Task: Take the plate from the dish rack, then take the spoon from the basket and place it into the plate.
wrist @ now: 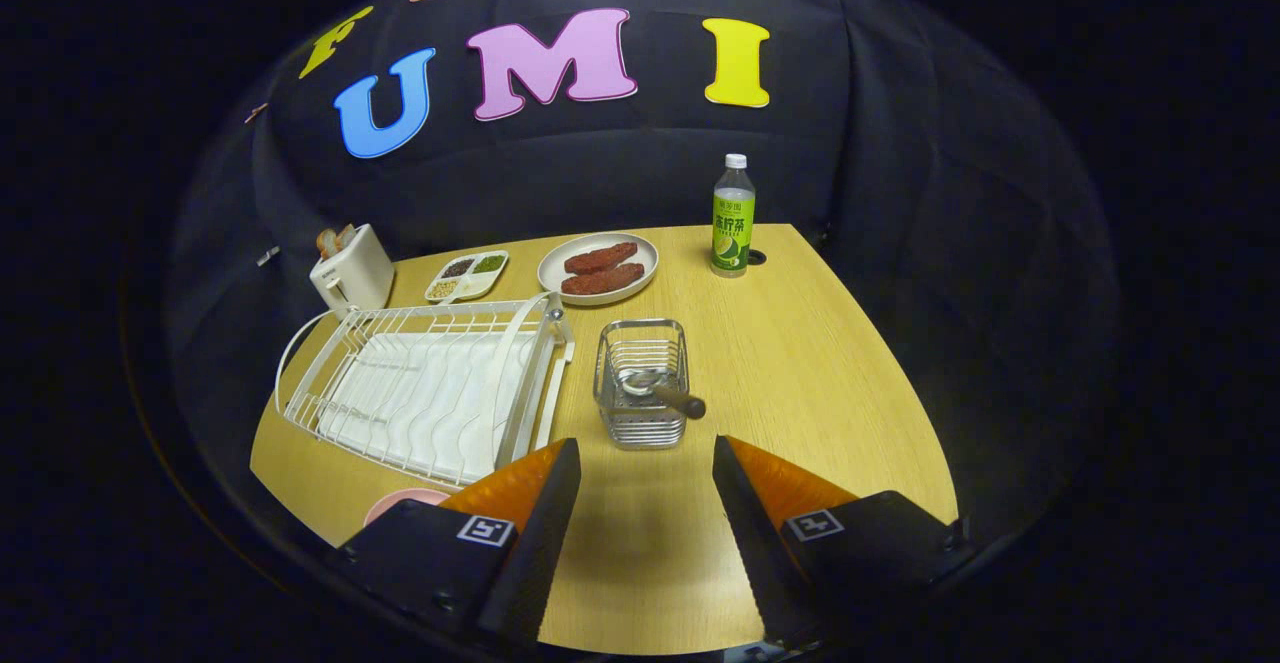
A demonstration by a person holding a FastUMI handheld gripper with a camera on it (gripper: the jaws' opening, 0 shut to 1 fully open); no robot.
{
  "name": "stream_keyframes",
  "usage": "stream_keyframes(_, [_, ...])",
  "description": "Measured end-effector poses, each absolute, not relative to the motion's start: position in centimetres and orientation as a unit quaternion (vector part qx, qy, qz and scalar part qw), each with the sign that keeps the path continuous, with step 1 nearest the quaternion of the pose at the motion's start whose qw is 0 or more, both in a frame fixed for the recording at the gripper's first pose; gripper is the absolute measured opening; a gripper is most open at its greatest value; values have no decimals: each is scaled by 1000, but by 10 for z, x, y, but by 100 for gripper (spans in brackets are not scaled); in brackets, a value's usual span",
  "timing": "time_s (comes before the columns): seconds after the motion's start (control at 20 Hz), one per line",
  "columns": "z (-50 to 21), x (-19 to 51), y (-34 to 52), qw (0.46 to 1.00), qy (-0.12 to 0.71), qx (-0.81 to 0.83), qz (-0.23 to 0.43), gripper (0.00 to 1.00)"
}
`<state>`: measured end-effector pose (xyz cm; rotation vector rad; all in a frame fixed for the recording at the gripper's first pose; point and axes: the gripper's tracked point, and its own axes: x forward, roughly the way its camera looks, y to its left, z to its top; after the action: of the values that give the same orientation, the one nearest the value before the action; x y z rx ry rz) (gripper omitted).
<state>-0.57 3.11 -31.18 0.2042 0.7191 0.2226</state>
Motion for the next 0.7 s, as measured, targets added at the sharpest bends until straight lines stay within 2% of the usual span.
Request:
stream_keyframes(0.15, [-322,17,27,923,355,94,114,79])
stream_keyframes(0.4, [-341,33,39,918,363,56,149,57])
stream_keyframes(0.55, [-340,44,46,919,357,36,162,52])
stream_keyframes(0.6, [-341,46,47,920,355,29,162,38])
stream_keyframes(0.7, [-342,48,52,917,361,26,167,27])
